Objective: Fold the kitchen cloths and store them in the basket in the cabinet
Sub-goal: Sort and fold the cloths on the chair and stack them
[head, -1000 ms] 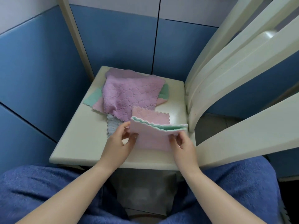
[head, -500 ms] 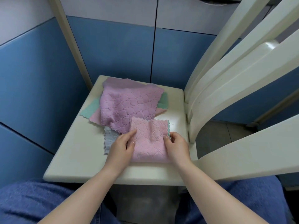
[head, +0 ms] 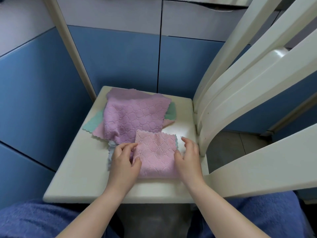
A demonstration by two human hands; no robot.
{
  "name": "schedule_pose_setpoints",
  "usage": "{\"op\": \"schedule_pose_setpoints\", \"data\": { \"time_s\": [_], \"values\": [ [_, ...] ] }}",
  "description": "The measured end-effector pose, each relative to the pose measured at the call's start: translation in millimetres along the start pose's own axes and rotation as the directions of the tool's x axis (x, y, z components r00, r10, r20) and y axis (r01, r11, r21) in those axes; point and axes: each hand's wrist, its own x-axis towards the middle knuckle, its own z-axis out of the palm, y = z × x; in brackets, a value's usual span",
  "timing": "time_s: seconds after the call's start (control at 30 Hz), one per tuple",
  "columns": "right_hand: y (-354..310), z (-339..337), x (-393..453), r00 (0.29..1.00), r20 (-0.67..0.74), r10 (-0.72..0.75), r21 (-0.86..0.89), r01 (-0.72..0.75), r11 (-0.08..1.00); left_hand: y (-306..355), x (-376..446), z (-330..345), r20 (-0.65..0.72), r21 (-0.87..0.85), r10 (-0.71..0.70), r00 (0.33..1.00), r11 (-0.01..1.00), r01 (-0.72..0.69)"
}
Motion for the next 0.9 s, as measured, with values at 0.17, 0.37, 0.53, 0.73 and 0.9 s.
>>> {"op": "schedule_pose_setpoints", "data": {
  "time_s": [0.17,0.37,0.53,0.73,0.9],
  "values": [
    [-13.0,23.2,-11.9,0.876,0.226,-0.426,-0.439,0.482,0.758,3.4,12.2,9.6,0.254,0.453,0.416,0.873,0.747,-0.487],
    [-0.2,28.5,3.6,0.895,0.422,-0.143,-0.654,0.41,0.636,-11.4,31.5,21.4,0.449,0.642,0.235,0.862,0.587,-0.494],
    [2.0,23.6,4.4,0.926,0.377,0.024,-0.649,0.246,0.72,-15.0,40.1,24.5,0.472,0.647,0.173,0.865,0.598,-0.473],
    [-7.6,11.7,6.5,0.952,0.294,0.083,-0.57,0.105,0.815,-12.9,35.4,11.4,0.372,0.535,0.27,0.888,0.72,-0.443],
    [4.4,-4.6,3.9,0.985,0.166,0.05,-0.267,-0.004,0.964,-15.0,25.3,-13.7,0.086,-0.033,-0.08,0.993,0.996,0.084]
  ]
}}
